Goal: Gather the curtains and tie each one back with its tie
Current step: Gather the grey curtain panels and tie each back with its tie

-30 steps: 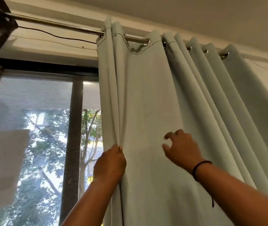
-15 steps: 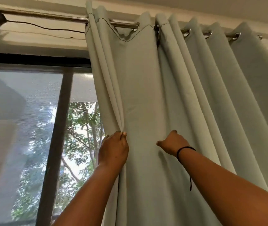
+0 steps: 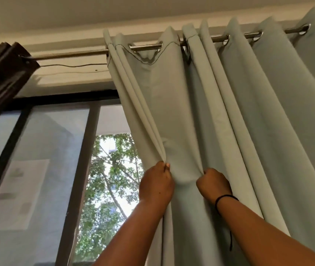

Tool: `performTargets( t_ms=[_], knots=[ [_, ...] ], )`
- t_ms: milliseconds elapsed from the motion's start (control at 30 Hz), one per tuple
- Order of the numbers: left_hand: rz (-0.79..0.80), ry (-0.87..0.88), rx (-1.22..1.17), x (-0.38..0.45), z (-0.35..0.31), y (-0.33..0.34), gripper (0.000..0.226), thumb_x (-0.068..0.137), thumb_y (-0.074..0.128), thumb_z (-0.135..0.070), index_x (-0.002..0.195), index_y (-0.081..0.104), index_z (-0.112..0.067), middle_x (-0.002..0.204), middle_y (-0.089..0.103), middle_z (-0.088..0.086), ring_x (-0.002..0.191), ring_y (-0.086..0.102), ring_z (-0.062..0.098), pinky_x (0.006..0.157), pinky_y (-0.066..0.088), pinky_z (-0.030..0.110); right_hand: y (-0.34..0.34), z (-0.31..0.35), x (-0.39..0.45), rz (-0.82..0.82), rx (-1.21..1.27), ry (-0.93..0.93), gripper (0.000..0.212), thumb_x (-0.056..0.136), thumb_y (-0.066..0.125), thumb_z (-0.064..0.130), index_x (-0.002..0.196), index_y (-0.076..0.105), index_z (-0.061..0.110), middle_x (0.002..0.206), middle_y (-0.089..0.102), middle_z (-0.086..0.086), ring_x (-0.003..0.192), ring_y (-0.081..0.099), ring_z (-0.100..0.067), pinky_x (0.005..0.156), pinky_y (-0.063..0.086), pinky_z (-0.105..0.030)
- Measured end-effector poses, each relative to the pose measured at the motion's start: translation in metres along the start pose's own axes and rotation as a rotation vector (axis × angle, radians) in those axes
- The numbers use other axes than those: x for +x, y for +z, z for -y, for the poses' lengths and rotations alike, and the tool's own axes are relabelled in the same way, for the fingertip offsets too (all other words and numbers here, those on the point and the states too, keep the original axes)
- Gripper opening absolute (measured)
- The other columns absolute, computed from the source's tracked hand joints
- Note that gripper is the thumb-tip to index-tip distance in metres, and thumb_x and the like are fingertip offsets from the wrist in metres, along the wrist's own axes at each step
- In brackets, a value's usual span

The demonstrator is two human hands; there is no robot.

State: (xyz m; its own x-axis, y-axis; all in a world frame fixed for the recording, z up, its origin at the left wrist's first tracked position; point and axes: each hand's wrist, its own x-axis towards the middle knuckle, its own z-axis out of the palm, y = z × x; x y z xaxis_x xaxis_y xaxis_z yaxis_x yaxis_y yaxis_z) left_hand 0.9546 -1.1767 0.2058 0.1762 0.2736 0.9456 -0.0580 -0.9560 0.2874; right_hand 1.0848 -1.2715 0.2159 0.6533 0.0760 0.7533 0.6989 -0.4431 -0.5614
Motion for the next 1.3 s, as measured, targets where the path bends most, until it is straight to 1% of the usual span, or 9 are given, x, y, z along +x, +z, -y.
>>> performTargets(
  t_ms=[267,467,600,667,767,867,1000,1133,1300],
  knots=[
    [0.117,-0.062,-0.209,0.012,-0.066,0.053,0.018,0.093,0.045,-0.017,0.095,0.061,-0.01,0.106,0.065,0.016,0.098,0.059,0.035,0.069,0.037,0.029,-0.035,-0.04,0.002,-0.063,0.27,-0.116,0.013,0.084,0.048,-0.002,0.079,0.053,0.008,0.075,0.056,-0.005,0.059,0.047,-0.013,0.05,0.035,-0.023],
    [0.304,0.106,-0.209,-0.005,-0.113,0.1,0.022,0.092,0.044,-0.016,0.102,0.061,-0.006,0.11,0.064,0.018,0.106,0.057,0.036,0.083,0.044,0.037,-0.063,-0.06,0.008,-0.077,0.42,-0.104,0.026,0.096,0.042,0.004,0.073,0.05,0.011,0.073,0.056,-0.001,0.065,0.052,-0.014,0.052,0.034,-0.016],
    [0.289,-0.038,-0.191,-0.007,-0.047,0.098,0.018,0.09,0.045,-0.018,0.099,0.06,-0.011,0.111,0.064,0.015,0.105,0.057,0.034,0.074,0.041,0.033,-0.053,-0.06,0.007,-0.274,0.136,-0.154,0.038,0.091,0.045,-0.004,0.062,0.03,0.017,0.062,0.036,0.001,0.056,0.034,-0.006,0.05,0.02,-0.027],
    [0.273,-0.1,-0.178,-0.009,0.004,0.087,0.011,0.09,0.045,-0.016,0.086,0.056,-0.014,0.105,0.065,0.014,0.101,0.059,0.032,0.071,0.04,0.032,-0.041,-0.052,0.002,-0.286,0.09,-0.103,0.033,0.093,0.039,0.001,0.065,0.031,0.015,0.064,0.035,0.002,0.056,0.033,-0.009,0.05,0.019,-0.027],
    [0.193,-0.156,-0.189,-0.009,0.076,0.062,0.021,0.093,0.044,-0.012,0.073,0.047,-0.02,0.089,0.063,0.009,0.092,0.06,0.029,0.07,0.04,0.03,-0.01,-0.036,-0.015,-0.285,0.002,-0.015,0.012,0.095,0.031,0.015,0.09,0.042,0.012,0.067,0.042,-0.001,0.061,0.043,-0.019,0.053,0.028,-0.028],
    [0.13,-0.141,-0.139,-0.006,0.12,0.028,0.017,0.099,0.039,-0.02,0.088,0.051,-0.022,0.103,0.065,0.014,0.098,0.06,0.028,0.074,0.04,0.029,0.037,-0.011,-0.035,-0.294,-0.096,-0.026,0.035,0.098,0.026,0.029,0.128,0.037,0.016,0.088,0.063,-0.01,0.076,0.057,-0.029,0.062,0.041,-0.032],
    [0.072,-0.137,-0.111,0.0,0.154,-0.026,0.02,0.101,0.037,-0.029,0.095,0.054,-0.021,0.109,0.065,0.016,0.103,0.059,0.032,0.07,0.033,0.031,0.108,0.059,-0.055,-0.29,-0.05,-0.172,0.047,0.101,0.024,0.037,0.146,0.022,0.023,0.121,0.063,-0.01,0.106,0.06,-0.032,0.08,0.046,-0.036],
    [0.083,-0.162,-0.095,0.017,0.193,-0.066,0.021,0.099,0.039,-0.033,0.095,0.057,-0.023,0.114,0.065,0.017,0.105,0.059,0.034,0.079,0.04,0.034,0.163,0.148,-0.06,-0.13,0.016,-0.309,0.047,0.099,0.029,0.031,0.145,0.025,0.026,0.119,0.062,-0.015,0.108,0.058,-0.034,0.085,0.046,-0.038],
    [-0.019,-0.205,-0.268,0.033,0.233,-0.125,0.05,0.079,0.036,-0.043,0.109,0.064,-0.014,0.114,0.063,0.022,0.104,0.058,0.037,0.081,0.041,0.035,0.198,0.249,-0.088,0.068,0.125,-0.543,0.024,0.093,0.04,0.025,0.112,0.053,0.016,0.109,0.063,-0.021,0.1,0.056,-0.042,0.081,0.047,-0.042]
  ],
)
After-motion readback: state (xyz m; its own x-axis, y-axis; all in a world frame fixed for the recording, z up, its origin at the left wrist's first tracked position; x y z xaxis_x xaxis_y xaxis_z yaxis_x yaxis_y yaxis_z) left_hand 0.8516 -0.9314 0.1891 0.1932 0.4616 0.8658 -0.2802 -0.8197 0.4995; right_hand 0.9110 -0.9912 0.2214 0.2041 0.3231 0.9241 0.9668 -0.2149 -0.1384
